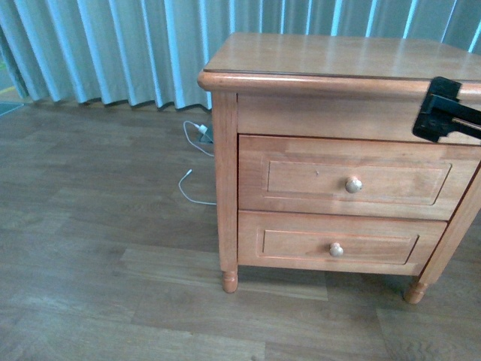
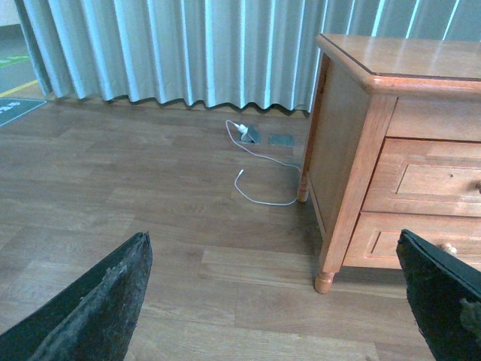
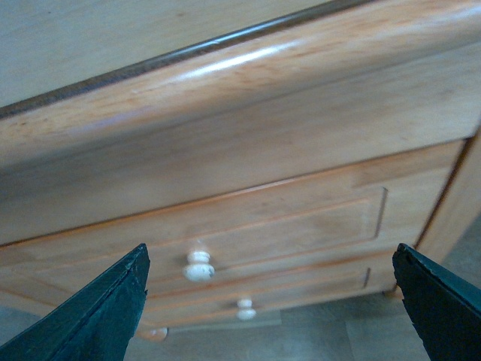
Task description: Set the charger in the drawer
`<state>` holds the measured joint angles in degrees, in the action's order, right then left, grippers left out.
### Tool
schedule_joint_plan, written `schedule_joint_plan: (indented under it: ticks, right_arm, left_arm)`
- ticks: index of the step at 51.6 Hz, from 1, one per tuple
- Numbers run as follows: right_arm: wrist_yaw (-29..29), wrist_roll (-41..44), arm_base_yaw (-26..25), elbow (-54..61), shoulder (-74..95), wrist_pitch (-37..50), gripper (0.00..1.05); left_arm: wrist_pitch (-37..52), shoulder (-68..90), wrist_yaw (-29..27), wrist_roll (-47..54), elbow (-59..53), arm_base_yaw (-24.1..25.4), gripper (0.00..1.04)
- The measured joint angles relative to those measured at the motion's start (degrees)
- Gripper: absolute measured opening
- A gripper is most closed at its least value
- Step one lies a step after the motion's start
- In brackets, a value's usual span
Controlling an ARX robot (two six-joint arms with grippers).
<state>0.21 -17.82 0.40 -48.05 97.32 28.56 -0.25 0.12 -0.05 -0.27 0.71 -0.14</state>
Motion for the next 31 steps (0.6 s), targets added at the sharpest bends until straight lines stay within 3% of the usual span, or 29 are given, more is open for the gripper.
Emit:
schedule_joint_plan:
  ticks: [31]
  right_arm:
    - [-19.34,-0.07,-14.53,18.01,-55.34,-26.27,0.97]
  left_arm:
    - [0.0,0.0,0.0,0.0,0.0,0.0,0.99]
